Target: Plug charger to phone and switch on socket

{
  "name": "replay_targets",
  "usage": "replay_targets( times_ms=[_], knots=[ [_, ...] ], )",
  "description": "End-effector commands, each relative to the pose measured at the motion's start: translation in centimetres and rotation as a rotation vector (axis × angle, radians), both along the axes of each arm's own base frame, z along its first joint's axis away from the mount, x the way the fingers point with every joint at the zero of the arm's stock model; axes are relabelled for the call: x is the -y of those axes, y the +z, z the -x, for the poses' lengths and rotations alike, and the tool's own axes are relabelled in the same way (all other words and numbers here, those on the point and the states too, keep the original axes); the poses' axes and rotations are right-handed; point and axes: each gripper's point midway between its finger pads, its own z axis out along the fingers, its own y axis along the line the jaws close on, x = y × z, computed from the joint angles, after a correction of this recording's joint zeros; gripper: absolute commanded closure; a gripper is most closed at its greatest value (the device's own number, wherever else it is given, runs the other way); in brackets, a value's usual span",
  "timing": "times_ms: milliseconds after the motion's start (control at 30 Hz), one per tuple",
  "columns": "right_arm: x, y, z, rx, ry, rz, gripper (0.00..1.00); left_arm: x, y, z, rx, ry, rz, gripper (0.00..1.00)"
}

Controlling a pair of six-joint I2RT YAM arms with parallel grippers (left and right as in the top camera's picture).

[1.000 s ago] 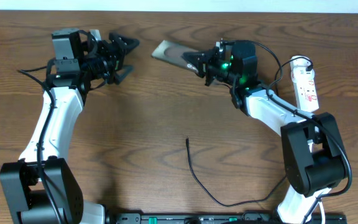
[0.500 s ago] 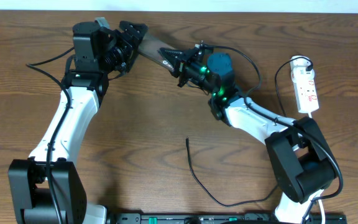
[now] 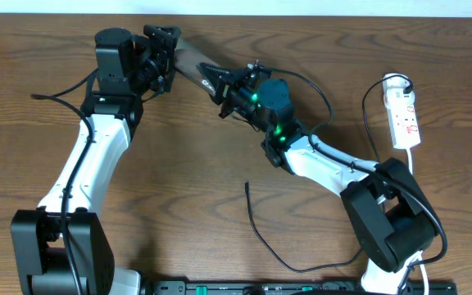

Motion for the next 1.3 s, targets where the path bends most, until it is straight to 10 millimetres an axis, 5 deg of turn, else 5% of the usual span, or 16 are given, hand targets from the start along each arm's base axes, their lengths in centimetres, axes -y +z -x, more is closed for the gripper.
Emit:
replay_targets(
  times_ms=[0, 67, 233, 1267],
  knots=[
    [-0.3, 1.3, 0.0, 0.001, -0.015, -0.044, 0.99, 0.0, 0.2, -0.2, 0.001, 0.007, 0.013, 0.14],
    [-0.3, 1.3, 0.0, 0.001, -0.015, -0.044, 0.99, 0.1, 0.1, -0.2, 0.000, -0.002, 0.017, 0.16],
    [-0.3, 1.3, 0.0, 0.000, -0.015, -0.043, 0.99, 0.3, 0.4, -0.3, 0.020, -0.018, 0.012, 0.38],
    [-1.3, 1.3, 0.9, 0.000, 0.013, -0.043, 0.98, 0.9, 0.5, 0.0, 0.042, -0.075, -0.020, 0.92]
  ],
)
